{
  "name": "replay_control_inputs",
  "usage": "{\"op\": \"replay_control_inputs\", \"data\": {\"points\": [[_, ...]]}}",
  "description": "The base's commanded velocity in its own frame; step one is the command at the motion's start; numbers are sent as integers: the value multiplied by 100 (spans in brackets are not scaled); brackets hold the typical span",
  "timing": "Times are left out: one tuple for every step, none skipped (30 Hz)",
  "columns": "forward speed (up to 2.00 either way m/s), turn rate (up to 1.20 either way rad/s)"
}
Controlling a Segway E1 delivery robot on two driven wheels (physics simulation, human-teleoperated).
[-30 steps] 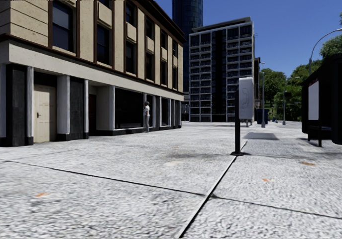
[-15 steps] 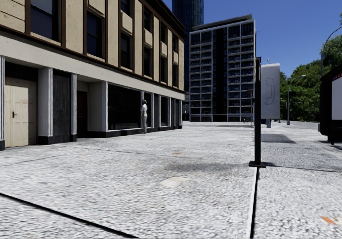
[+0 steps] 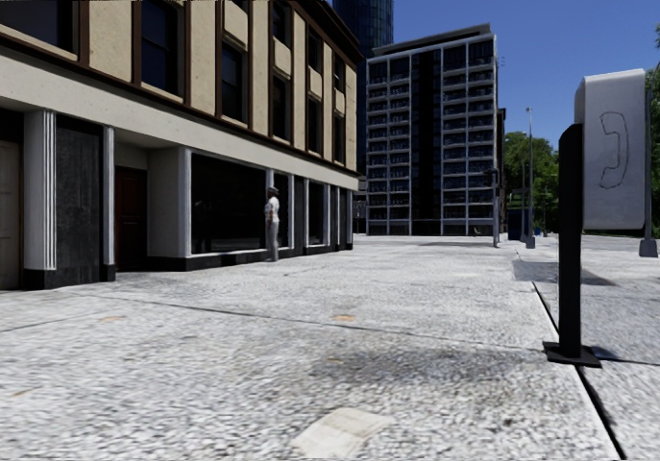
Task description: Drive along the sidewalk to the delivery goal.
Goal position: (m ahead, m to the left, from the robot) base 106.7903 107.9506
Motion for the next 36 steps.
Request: {"op": "replay_control_inputs", "data": {"points": [[200,0],[200,0],[200,0],[200,0],[200,0],[200,0],[200,0],[200,0],[200,0],[200,0],[200,0],[200,0],[200,0],[200,0],[200,0],[200,0],[200,0],[200,0],[200,0],[200,0],[200,-4],[200,-4],[200,-7],[200,-8],[200,-12],[200,-12],[200,-18],[200,-26],[200,-26],[200,-32],[200,-34],[200,-34],[200,-34],[200,-34],[200,-34],[200,-34]]}}
